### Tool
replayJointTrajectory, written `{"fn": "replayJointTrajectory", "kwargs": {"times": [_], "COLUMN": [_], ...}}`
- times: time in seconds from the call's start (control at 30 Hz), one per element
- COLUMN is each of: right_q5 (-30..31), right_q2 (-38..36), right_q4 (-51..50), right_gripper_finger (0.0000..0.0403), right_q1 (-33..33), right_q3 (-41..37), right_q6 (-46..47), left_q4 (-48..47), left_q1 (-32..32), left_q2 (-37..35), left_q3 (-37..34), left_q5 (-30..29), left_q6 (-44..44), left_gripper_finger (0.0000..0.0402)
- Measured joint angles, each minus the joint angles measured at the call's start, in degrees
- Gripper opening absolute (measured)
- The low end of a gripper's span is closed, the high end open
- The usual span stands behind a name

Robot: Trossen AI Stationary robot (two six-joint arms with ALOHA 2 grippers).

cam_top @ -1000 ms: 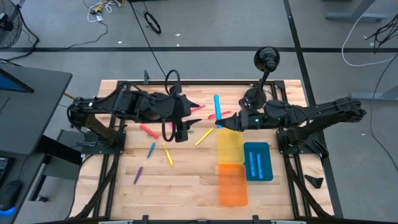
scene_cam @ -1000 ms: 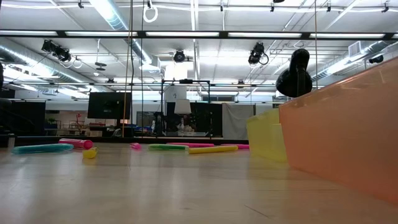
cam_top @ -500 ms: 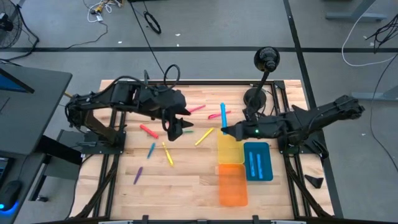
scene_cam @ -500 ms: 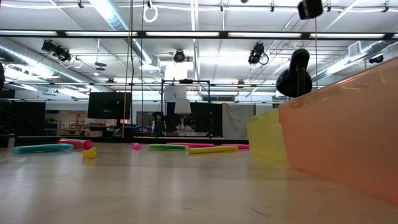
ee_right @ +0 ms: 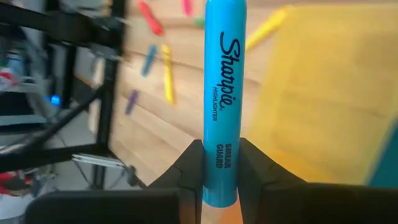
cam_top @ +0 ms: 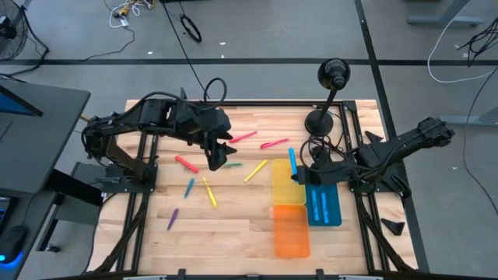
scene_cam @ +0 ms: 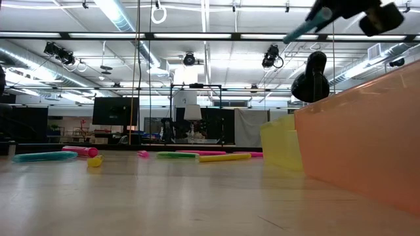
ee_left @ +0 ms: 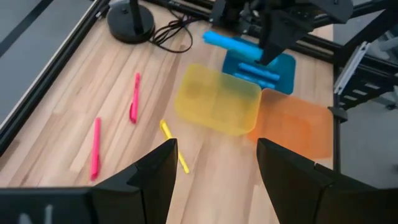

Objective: Pick & Place Markers
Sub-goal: Put the blue highlighter into the blue bin

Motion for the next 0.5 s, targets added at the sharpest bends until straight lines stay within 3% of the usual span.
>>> {"fn": "replayJointTrajectory", "kwargs": {"times": [0.5], "right_q5": [-9.9], "right_q2": [0.0], "right_q4": [-21.5], "right_gripper_finger": [0.0055], "right_q1": [8.9], "right_q3": [0.0], "right_q6": [22.2], "left_q4": [-2.4], "left_q1": [2.0], "left_q2": [0.0], "left_q3": [0.0], "left_q5": [0.0], "left_q6": [1.8], "left_gripper_finger": [0.0225]}}
